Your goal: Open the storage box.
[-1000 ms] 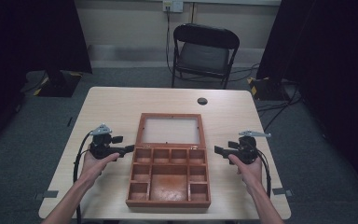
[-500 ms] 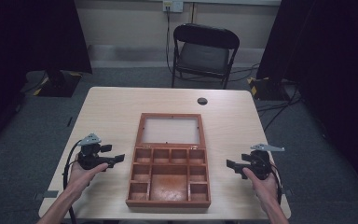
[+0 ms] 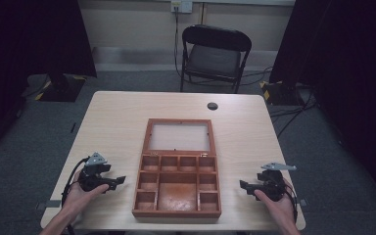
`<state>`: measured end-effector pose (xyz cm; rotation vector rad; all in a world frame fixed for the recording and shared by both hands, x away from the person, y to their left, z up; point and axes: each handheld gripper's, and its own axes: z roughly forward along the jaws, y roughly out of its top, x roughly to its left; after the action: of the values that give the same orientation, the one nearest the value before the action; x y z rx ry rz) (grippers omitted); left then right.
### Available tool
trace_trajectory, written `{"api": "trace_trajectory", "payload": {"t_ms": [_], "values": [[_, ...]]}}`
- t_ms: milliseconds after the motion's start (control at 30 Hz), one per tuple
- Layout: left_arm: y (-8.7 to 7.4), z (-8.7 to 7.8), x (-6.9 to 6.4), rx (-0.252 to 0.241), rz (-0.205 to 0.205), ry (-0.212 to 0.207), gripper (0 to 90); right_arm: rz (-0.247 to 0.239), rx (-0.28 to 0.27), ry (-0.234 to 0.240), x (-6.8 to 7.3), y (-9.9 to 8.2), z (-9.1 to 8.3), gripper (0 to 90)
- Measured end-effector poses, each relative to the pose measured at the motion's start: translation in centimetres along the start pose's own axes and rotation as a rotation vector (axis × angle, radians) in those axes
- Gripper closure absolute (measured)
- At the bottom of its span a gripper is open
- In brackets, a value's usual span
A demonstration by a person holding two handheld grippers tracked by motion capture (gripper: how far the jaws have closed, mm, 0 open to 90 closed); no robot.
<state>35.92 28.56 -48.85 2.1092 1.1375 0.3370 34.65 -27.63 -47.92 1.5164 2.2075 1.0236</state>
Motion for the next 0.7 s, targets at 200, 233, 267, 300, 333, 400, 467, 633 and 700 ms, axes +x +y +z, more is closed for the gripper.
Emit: {"api": "trace_trajectory", "payload": {"t_ms": [200,233,267,300,333,400,467,633,700], "values": [[-0.5,0.2,0.2,-0.001,0.012,0.063,18.8,-0.030,0.023,-0.075,0.0,-0.6,0.5,14.8],[-0.5,0.3,0.2,0.004,0.039,0.087,18.7,-0.031,0.022,-0.083,-0.1,-0.7,0.7,14.7],[-0.6,0.3,0.2,0.002,0.042,0.087,18.5,-0.017,0.022,-0.091,-0.1,-0.7,0.6,14.6],[-0.6,0.4,0.2,-0.006,0.040,0.089,17.5,-0.020,0.023,-0.098,-0.1,-0.8,0.6,14.4],[-0.7,0.5,0.3,-0.014,0.049,0.097,16.4,-0.035,0.019,-0.109,0.0,-0.8,0.7,14.1],[-1.0,0.7,0.3,-0.044,0.046,0.101,12.9,-0.085,-0.015,-0.152,0.4,-1.3,1.3,8.0],[-1.1,0.8,0.3,-0.057,0.041,0.104,11.0,-0.079,-0.028,-0.155,0.6,-1.4,1.6,3.6],[-1.0,1.0,0.1,-0.058,0.024,0.114,9.9,-0.068,-0.037,-0.175,0.9,-1.5,1.9,0.8],[-0.9,1.0,0.2,-0.055,0.028,0.115,9.3,-0.063,-0.037,-0.179,1.0,-1.4,1.9,0.7]]}}
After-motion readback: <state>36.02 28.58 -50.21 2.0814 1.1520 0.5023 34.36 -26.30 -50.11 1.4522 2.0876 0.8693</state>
